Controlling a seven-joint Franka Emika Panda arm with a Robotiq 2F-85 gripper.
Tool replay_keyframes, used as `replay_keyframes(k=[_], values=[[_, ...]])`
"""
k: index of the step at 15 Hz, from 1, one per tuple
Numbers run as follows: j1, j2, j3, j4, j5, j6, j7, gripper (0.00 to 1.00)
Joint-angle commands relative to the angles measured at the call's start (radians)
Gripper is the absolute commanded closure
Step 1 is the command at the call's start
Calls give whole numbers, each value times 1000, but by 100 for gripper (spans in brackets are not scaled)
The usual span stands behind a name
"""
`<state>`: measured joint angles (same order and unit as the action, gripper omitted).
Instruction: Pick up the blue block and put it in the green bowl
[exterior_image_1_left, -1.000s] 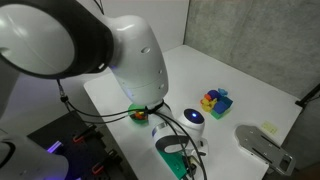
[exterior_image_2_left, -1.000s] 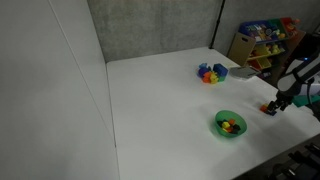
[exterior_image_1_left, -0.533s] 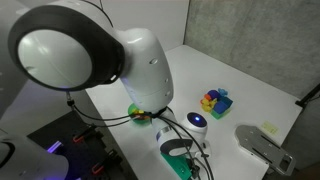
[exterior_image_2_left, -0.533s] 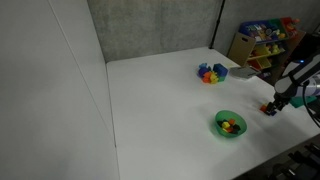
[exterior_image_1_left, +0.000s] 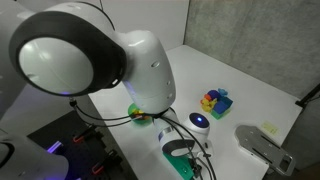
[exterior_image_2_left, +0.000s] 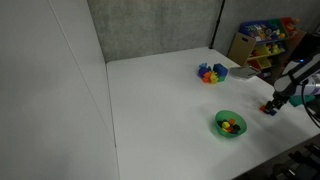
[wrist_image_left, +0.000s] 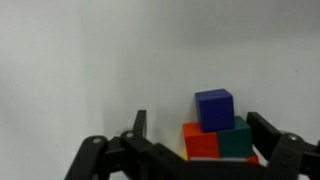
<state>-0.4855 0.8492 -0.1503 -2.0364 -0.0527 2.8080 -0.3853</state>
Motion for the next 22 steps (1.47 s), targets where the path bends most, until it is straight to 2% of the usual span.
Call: replay_keyframes(k=[1, 11, 12, 13, 14, 15, 16, 17, 18, 19, 22], values=[[-34, -5, 27, 8, -13, -18, -22, 0], [-42, -35, 33, -34, 0, -37, -13, 0], [-46, -37, 35, -35, 1, -38, -15, 4], [-48, -40, 36, -36, 2, -41, -14, 18], [-51, -46, 38, -42, 2, -40, -17, 15], [-54, -51, 40, -48, 2, -40, -20, 6], [-55, -58, 41, -56, 2, -37, -21, 8], [-58, -66, 43, -66, 2, -39, -23, 13], [-59, -73, 42, -75, 2, -39, -22, 33], [-58, -80, 41, -83, 2, -43, -20, 35], [-52, -102, 35, -111, 1, -39, -15, 60]])
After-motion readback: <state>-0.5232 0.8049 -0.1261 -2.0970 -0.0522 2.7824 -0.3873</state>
